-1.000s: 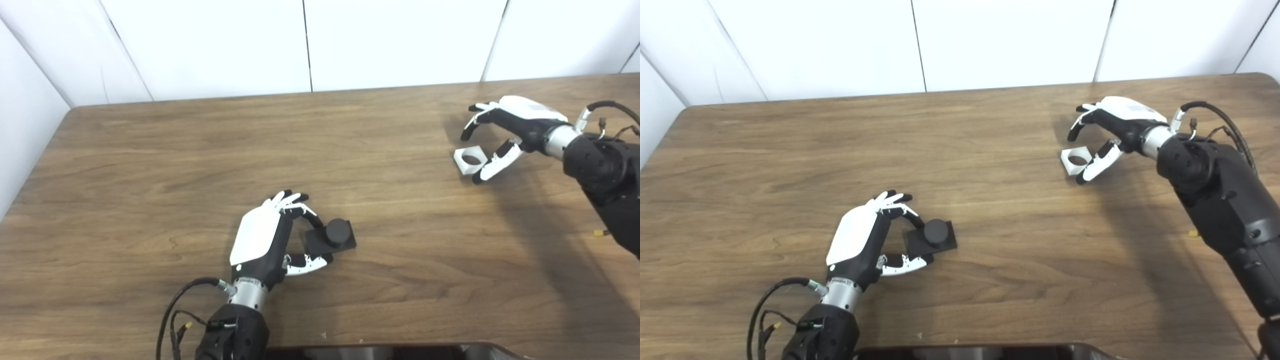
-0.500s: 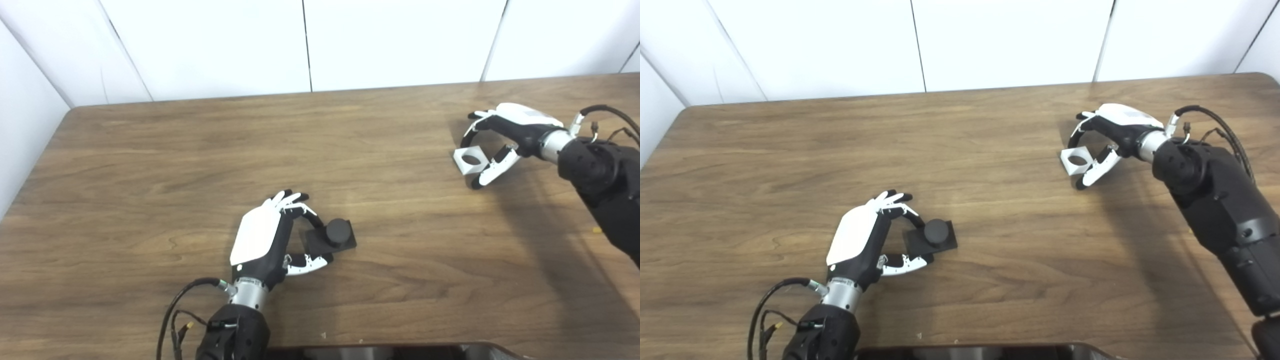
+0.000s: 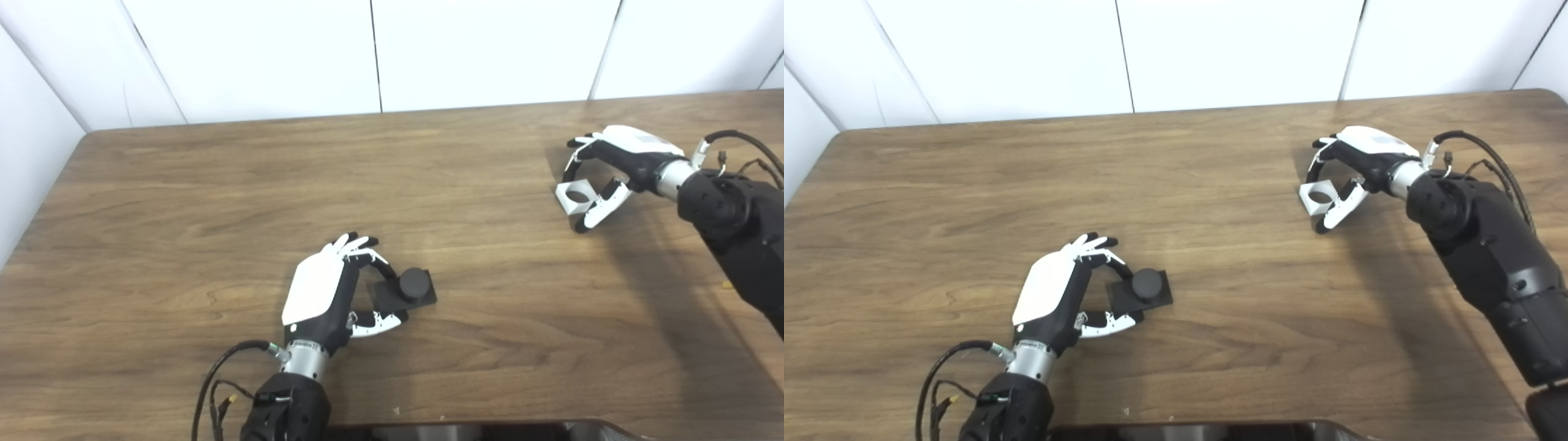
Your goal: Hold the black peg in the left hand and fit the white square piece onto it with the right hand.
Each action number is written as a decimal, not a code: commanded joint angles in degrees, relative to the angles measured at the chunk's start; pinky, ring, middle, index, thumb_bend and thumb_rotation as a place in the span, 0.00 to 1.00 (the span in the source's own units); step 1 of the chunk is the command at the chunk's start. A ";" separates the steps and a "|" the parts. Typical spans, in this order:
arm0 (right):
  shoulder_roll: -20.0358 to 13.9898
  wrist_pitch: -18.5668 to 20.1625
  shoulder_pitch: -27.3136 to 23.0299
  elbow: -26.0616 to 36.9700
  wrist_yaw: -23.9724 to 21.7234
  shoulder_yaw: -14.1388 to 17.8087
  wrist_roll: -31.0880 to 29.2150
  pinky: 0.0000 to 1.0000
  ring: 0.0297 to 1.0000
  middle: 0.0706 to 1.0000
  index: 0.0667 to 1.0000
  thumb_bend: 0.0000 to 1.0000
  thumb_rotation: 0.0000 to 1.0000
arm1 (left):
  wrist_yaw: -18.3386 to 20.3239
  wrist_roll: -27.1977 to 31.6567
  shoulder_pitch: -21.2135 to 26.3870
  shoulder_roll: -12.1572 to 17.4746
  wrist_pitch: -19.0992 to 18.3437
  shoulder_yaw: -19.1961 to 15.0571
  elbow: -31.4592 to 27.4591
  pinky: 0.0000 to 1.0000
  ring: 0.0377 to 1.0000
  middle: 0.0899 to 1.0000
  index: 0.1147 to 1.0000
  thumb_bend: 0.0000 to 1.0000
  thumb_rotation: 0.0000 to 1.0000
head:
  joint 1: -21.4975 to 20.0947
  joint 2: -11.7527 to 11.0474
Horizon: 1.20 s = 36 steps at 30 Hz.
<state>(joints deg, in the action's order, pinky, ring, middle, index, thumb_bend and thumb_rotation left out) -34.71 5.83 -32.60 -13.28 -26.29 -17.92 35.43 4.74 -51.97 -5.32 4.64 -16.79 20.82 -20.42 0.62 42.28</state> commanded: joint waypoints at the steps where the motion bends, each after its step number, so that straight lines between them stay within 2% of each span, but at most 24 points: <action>1: -0.66 -1.23 -2.48 0.19 2.46 1.29 0.12 1.00 1.00 0.94 0.46 0.53 0.15 | -0.03 -0.89 -0.10 -0.48 0.17 0.29 0.37 0.95 0.94 0.84 0.42 0.50 0.07 | 0.08 0.04; 25: -0.67 -2.67 -1.22 0.64 4.39 3.16 -1.70 1.00 1.00 0.92 0.45 0.52 0.14 | -0.30 -1.10 -0.06 -0.89 -0.09 0.21 0.19 0.94 0.94 0.84 0.42 0.50 0.07 | 0.16 0.19; 36: -1.21 -1.41 -0.03 8.26 3.32 4.91 -2.62 1.00 1.00 0.92 0.45 0.53 0.14 | -0.01 -1.23 0.12 -0.87 -0.25 0.30 0.29 0.95 0.94 0.84 0.42 0.50 0.07 | 0.23 0.30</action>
<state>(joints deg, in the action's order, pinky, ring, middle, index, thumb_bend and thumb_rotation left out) -34.73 4.68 -30.55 -7.93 -23.36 -14.30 33.19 4.69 -52.09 -5.32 4.40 -16.97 20.81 -20.42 0.79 42.54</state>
